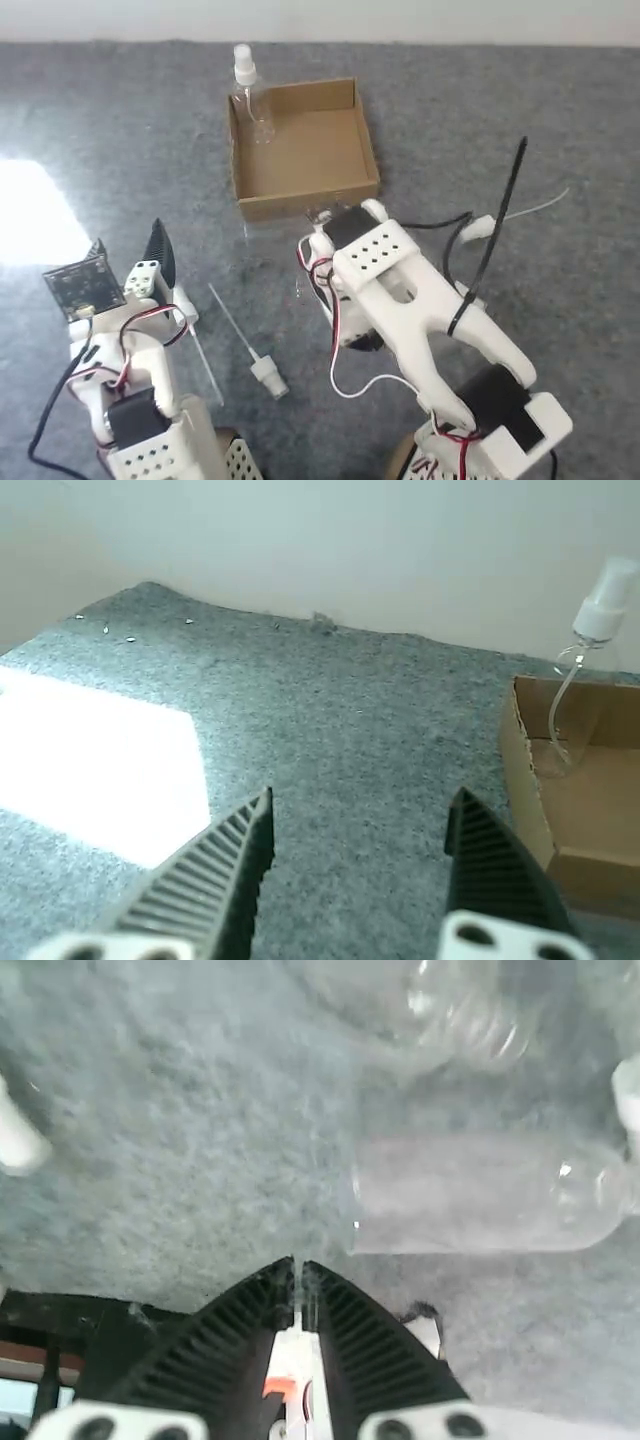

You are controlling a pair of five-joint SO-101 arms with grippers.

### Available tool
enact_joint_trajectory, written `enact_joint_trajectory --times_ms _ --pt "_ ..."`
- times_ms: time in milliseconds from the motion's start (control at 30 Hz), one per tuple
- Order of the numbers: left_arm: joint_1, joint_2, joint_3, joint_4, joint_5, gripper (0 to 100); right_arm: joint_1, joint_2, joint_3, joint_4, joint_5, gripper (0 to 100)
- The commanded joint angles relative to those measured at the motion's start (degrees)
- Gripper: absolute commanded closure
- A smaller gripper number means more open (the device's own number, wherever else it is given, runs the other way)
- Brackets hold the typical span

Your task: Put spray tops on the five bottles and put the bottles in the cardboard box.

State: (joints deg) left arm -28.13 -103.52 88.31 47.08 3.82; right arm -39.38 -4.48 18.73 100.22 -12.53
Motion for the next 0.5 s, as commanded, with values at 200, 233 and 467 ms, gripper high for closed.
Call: enact_joint_trajectory --times_ms 200,233,467 --pt "-0.3 -1.1 -0.8 -1.5 0.4 74 5.1 -7.0 -5.8 2.6 0.4 99.1" --pt "-0.3 -1.1 -0.8 -1.5 0.4 74 6.6 -8.7 -5.7 2.6 0.4 99.1" --pt "-0.3 -1.1 -0.8 -1.5 0.4 74 14.6 -22.7 2.4 2.5 0.3 99.1"
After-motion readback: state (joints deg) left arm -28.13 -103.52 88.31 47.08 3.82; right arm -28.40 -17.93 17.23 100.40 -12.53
